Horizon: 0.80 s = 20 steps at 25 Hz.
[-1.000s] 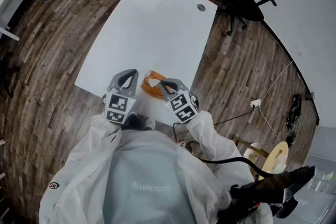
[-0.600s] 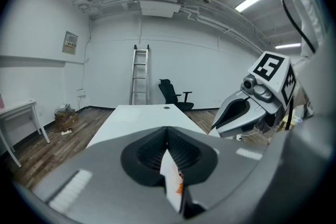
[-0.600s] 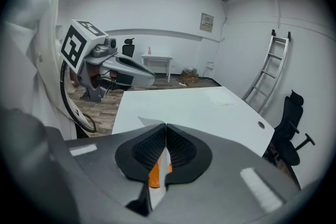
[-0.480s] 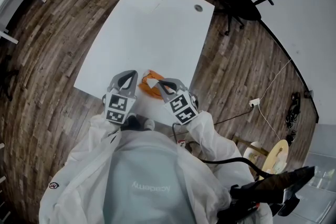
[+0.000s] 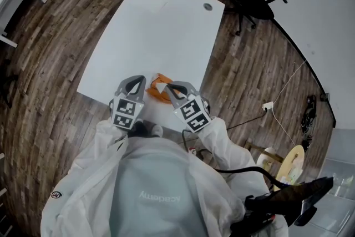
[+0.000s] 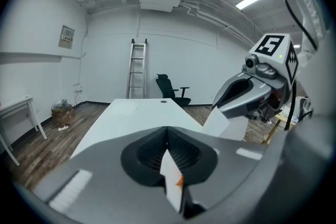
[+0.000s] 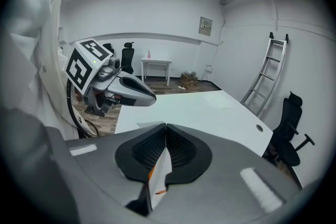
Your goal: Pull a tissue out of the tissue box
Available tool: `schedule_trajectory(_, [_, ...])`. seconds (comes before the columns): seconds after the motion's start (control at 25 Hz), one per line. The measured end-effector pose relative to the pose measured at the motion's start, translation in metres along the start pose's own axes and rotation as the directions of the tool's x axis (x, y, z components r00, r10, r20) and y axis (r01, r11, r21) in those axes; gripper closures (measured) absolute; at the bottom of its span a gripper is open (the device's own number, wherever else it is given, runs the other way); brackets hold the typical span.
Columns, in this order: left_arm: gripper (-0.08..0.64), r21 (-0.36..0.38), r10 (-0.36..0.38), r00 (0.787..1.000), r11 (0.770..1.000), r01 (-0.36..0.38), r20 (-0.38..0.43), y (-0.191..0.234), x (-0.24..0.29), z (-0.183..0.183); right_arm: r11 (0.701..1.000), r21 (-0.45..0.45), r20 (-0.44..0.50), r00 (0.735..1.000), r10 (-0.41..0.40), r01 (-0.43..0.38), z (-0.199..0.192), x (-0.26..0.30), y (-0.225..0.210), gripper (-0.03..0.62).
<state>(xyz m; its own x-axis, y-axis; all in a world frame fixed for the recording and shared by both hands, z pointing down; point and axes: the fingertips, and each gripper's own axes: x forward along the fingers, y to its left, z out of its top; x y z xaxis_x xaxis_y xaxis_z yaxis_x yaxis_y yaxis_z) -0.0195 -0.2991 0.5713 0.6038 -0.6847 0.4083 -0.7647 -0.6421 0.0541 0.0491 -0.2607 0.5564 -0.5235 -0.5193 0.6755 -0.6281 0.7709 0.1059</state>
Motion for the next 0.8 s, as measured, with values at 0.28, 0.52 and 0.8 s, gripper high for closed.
schedule_trajectory(0.28, [0.56,-0.002,-0.009,1.0,1.0,0.009,-0.017,-0.001,0.004,-0.002,1.0,0.0,0.029,1.0,-0.004,0.004,0.015,-0.009,-0.003,0.588])
schedule_trajectory(0.52, [0.56,-0.003,-0.02,0.999,1.0,0.02,-0.031,-0.001,0.005,-0.012,1.0,0.001,0.049,0.999,-0.002,0.002,0.024,-0.013,0.002,0.588])
schedule_trajectory(0.8, [0.56,0.001,-0.049,0.993,0.999,0.049,-0.106,-0.009,0.021,-0.041,1.0,0.003,0.066,0.998,0.007,-0.007,0.031,-0.018,0.004,0.588])
